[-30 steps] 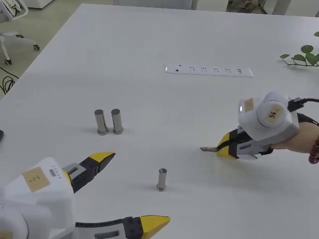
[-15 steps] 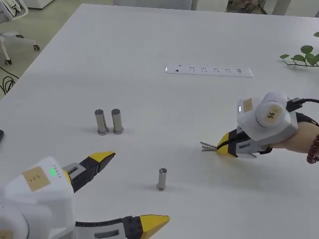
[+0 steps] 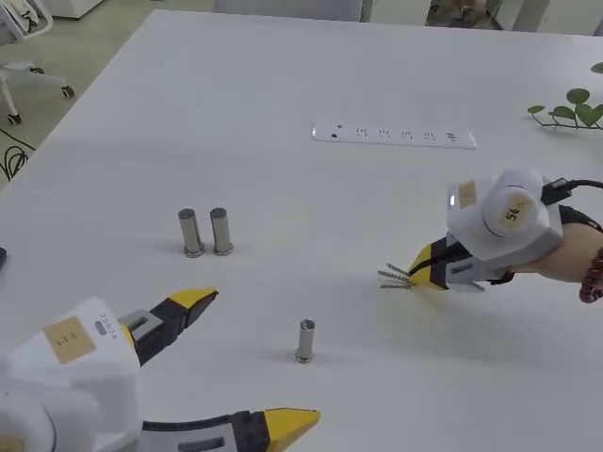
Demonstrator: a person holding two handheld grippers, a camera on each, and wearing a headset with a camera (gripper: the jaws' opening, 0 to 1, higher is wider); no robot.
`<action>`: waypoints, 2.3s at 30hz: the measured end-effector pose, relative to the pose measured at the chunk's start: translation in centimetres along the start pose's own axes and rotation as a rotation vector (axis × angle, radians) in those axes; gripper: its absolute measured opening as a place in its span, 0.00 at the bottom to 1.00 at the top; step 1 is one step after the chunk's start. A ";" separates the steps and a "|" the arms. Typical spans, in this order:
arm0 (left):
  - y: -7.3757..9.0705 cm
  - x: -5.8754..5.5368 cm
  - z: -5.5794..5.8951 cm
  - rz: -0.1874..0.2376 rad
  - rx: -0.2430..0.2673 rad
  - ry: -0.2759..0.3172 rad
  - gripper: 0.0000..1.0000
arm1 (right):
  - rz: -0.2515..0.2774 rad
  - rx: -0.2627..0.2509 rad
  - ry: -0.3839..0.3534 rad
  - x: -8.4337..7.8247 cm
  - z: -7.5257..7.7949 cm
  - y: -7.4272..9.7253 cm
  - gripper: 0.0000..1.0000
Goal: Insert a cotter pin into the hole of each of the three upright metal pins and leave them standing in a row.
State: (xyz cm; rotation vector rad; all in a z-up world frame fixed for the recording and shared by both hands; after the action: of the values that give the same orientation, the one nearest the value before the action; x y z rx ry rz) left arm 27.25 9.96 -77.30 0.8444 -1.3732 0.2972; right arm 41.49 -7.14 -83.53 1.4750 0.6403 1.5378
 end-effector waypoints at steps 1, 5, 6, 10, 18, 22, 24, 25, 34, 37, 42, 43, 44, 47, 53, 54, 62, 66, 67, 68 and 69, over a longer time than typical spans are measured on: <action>0.0 0.0 0.0 0.001 0.000 0.000 0.87 | -0.003 0.001 0.003 0.1 0.1 0.0 0.04; 0.0 0.0 0.0 0.001 0.001 0.001 0.87 | -0.020 -0.013 0.019 0.1 0.7 0.1 0.04; 0.0 0.0 0.0 0.001 0.001 0.001 0.87 | -0.026 -0.015 0.024 0.1 0.9 0.0 0.04; 0.0 0.0 0.0 0.002 0.001 0.002 0.87 | -0.055 -0.015 0.041 -0.3 1.3 -0.5 0.04; 0.1 0.2 0.0 0.007 0.000 0.000 0.87 | -0.070 0.001 0.047 -0.6 1.6 -0.8 0.04; 0.0 0.2 -0.1 0.007 0.002 0.001 0.87 | -0.080 0.023 0.044 -0.7 1.4 -1.0 0.04; 0.0 0.1 -0.1 0.004 0.003 -0.001 0.87 | -0.083 0.032 0.043 -0.8 1.3 -1.1 0.05; 0.0 0.2 -0.1 0.005 0.008 -0.003 0.87 | -0.086 0.033 0.048 -0.8 1.3 -1.2 0.05; 0.0 0.1 -0.2 -0.002 0.014 -0.004 0.87 | -0.080 0.047 0.012 -0.8 1.3 -1.3 0.05; 0.0 0.1 -0.2 -0.001 0.014 -0.004 0.87 | -0.073 0.059 -0.022 -0.9 1.2 -1.3 0.06; -0.1 0.1 -0.1 -0.003 0.011 -0.008 0.87 | -0.069 0.061 -0.046 -0.8 1.1 -1.1 0.09; -0.1 0.1 -0.1 -0.002 0.010 -0.009 0.87 | -0.066 0.063 -0.048 -0.8 1.1 -1.1 0.10; -0.1 0.1 -0.1 -0.003 0.009 -0.009 0.87 | -0.065 0.065 -0.050 -0.8 1.0 -1.1 0.10; -0.1 0.0 -0.1 -0.008 0.010 -0.014 0.87 | -0.061 0.064 -0.051 -0.6 0.9 -0.9 0.10; 0.0 0.1 -0.2 -0.007 0.015 -0.015 0.87 | -0.030 0.072 -0.071 0.4 0.4 -0.4 0.12; 0.0 0.1 -0.2 -0.005 0.015 -0.014 0.87 | -0.026 0.077 -0.072 0.6 0.2 -0.4 0.12; 0.1 0.2 -0.2 0.004 0.016 -0.010 0.87 | -0.020 0.131 -0.050 1.2 -1.3 -0.7 0.12; 0.2 0.2 -0.3 0.006 0.018 -0.006 0.87 | -0.029 0.144 -0.037 1.1 -1.7 -0.9 0.12; 0.2 0.2 -0.3 0.006 0.018 -0.006 0.87 | -0.031 0.147 -0.036 1.1 -1.7 -1.0 0.12; 0.2 0.1 -0.3 0.005 0.018 -0.006 0.87 | -0.033 0.150 -0.035 1.1 -1.7 -1.0 0.12; 0.2 0.1 -0.3 0.004 0.019 -0.007 0.87 | -0.033 0.152 -0.035 1.1 -1.8 -1.0 0.12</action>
State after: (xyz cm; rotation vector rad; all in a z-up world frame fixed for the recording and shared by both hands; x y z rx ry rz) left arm 27.34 10.25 -77.11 0.8590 -1.3805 0.3110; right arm 40.13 -5.35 -84.13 1.5926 0.7714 1.4615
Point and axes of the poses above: the centre of the closed fingertips' face, and the gripper's own axes: y roughly backward along the fingers, z roughly to its right, x roughly out of its top, the point moved 2 cm from there along y, roughly backward along the fingers, and after that the axes turned 6 degrees about -y, right-handed, at the moved point
